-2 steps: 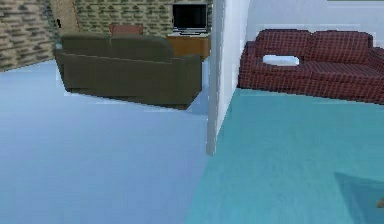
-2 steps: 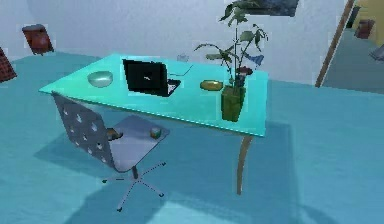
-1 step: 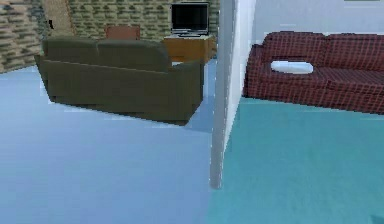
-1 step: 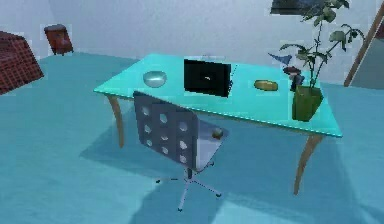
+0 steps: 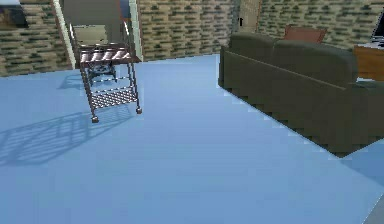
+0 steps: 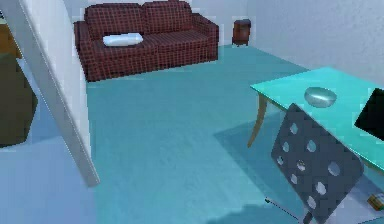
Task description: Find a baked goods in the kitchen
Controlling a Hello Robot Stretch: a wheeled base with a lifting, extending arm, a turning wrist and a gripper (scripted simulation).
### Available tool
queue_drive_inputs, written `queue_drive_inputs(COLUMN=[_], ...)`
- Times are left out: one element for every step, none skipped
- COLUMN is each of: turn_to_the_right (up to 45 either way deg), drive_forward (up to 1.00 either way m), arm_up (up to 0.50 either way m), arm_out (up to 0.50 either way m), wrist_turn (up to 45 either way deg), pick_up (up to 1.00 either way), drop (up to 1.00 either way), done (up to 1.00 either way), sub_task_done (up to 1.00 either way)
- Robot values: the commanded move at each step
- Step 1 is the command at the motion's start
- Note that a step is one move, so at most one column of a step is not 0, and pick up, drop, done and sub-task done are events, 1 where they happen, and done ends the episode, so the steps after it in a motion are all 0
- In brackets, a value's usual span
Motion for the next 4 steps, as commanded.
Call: queue_drive_inputs(turn_to_the_right=[-3.0,0.0,0.0,0.0], drive_forward=[0.0,1.0,1.0,1.0], arm_up=[0.0,0.0,0.0,0.0], arm_out=[0.0,0.0,0.0,0.0], wrist_turn=[0.0,0.0,0.0,0.0], pick_up=[0.0,0.0,0.0,0.0], drop=[0.0,0.0,0.0,0.0], done=[0.0,0.0,0.0,0.0], sub_task_done=[0.0,0.0,0.0,0.0])
